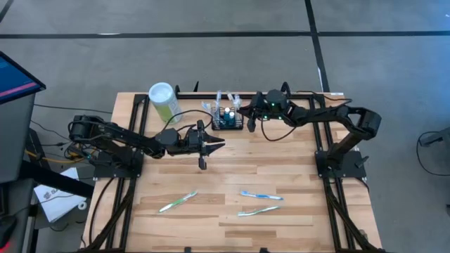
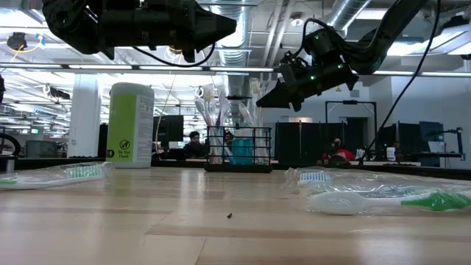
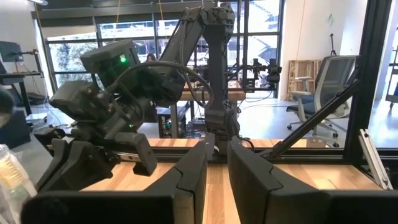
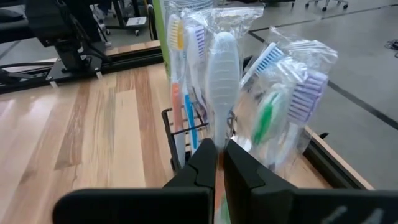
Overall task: Pick & Place toothbrushing station
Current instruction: Put the orange toothbrush into the black wire organizer
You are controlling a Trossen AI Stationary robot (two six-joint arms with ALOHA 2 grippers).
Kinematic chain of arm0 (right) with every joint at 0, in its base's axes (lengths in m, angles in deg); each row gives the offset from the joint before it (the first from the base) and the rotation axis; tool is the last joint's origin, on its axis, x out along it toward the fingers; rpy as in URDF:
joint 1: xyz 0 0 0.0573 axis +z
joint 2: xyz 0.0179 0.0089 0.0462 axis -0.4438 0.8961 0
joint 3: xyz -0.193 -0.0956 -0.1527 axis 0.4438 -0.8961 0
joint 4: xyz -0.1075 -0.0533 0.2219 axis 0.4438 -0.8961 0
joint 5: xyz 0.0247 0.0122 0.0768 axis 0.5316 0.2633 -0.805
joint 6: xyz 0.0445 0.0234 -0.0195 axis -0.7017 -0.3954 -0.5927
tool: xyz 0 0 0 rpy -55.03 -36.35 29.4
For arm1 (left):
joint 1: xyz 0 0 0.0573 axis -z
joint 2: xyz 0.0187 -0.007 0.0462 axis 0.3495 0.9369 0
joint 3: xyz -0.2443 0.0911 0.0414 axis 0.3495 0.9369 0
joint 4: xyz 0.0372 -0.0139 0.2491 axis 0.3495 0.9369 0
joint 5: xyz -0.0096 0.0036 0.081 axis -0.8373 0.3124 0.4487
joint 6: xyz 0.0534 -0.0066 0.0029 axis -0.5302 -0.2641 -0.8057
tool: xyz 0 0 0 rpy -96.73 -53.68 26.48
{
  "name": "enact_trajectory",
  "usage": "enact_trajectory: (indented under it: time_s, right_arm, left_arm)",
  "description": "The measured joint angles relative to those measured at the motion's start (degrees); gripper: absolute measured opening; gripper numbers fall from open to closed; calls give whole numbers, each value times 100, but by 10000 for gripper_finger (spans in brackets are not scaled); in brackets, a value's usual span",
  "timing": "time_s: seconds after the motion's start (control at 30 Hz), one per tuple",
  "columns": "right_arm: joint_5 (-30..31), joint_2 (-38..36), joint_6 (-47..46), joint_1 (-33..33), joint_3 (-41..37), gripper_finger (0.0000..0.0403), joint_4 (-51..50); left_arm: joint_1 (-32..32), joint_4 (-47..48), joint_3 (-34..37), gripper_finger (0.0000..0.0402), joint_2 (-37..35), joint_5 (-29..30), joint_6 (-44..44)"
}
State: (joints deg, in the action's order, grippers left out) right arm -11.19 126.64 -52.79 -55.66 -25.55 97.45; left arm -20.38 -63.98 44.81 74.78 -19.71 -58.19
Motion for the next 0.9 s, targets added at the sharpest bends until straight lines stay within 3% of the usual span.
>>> enact_trajectory:
  time_s: [0.7, 0.9]
  right_arm:
    - [0, 372, -2, -9, 0, 11, 169]
    - [0, 372, -2, -7, 0, 37, 144]
  left_arm:
    - [0, 20, 0, 58, 0, 0, -4]
    - [0, 26, 0, 58, 0, 0, -4]
